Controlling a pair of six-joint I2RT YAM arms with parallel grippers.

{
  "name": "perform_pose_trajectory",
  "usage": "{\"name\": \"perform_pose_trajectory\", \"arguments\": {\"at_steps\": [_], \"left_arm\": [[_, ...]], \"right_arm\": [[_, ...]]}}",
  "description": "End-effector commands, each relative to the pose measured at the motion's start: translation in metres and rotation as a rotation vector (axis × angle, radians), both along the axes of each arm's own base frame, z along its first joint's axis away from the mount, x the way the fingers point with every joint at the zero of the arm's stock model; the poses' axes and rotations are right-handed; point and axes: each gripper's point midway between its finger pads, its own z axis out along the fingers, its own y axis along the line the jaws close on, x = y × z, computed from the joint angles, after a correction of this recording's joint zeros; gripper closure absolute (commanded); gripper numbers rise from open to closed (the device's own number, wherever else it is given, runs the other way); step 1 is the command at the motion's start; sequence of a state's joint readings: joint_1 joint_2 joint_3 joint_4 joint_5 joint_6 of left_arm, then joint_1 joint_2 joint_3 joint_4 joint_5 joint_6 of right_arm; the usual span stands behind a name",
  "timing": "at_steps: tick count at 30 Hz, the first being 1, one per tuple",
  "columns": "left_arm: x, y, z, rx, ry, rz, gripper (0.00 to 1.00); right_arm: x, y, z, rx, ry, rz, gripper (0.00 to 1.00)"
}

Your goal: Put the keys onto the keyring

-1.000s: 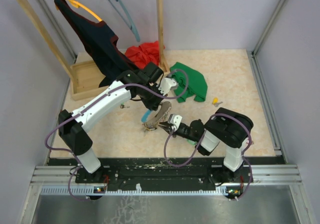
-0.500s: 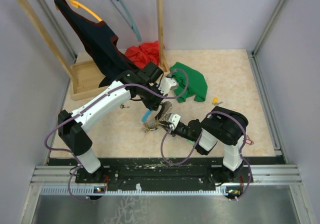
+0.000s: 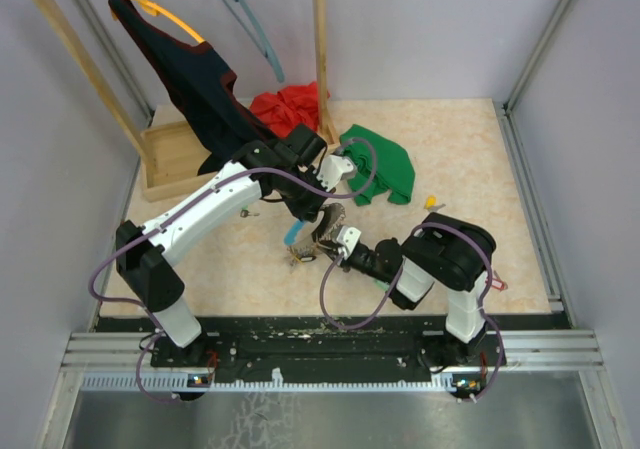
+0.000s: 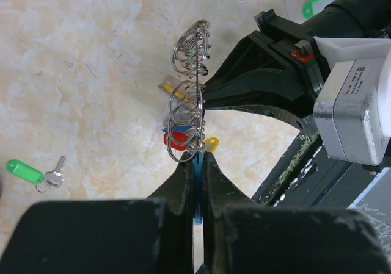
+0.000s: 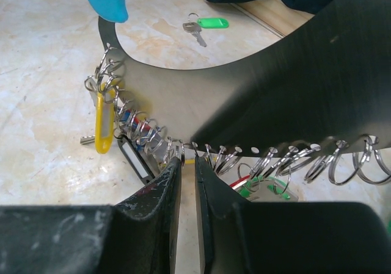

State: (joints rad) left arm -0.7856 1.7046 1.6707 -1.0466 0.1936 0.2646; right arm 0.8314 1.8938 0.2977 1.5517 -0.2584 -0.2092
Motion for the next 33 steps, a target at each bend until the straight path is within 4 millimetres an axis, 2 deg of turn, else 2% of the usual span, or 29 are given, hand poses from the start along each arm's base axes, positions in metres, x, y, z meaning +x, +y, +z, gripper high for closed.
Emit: {"name": "perform_pose_trajectory", "arguments": {"at_steps": [1, 7, 14, 21, 27, 31, 33], "left_arm": [[-0.001, -0.008, 0.021, -0.066, -0.043, -0.017, 1.0], [0.0, -0.006, 0.022, -0.062, -0.052, -0.01, 1.0], [0.0, -0.008, 0.023, -0.073, -0.048, -0.015, 1.0], [-0.001, -0.009, 0.022, -0.077, -0.045, -0.018, 1.0], [-0.002, -0.009, 0.022, -0.078, -0.044, -0.018, 1.0], [-0.002, -0.008, 0.021, -0.076, -0.042, -0.012, 1.0], [-0.001, -0.006, 0.021, -0.074, -0.047, 0.004, 1.0]], "right_arm": [[0.011, 0.004, 0.045, 0.132, -0.128, -0.046, 0.83], [0.013, 0.001, 0.045, 0.128, -0.13, -0.066, 0.81], [0.005, 0.009, 0.045, 0.127, -0.137, -0.006, 0.81], [0.006, 0.011, 0.046, 0.13, -0.14, -0.002, 0.82], [0.008, 0.011, 0.046, 0.129, -0.143, -0.008, 0.9], [0.006, 0.01, 0.048, 0.129, -0.15, -0.007, 1.0], [0.006, 0.008, 0.051, 0.132, -0.159, -0.008, 1.0]]}}
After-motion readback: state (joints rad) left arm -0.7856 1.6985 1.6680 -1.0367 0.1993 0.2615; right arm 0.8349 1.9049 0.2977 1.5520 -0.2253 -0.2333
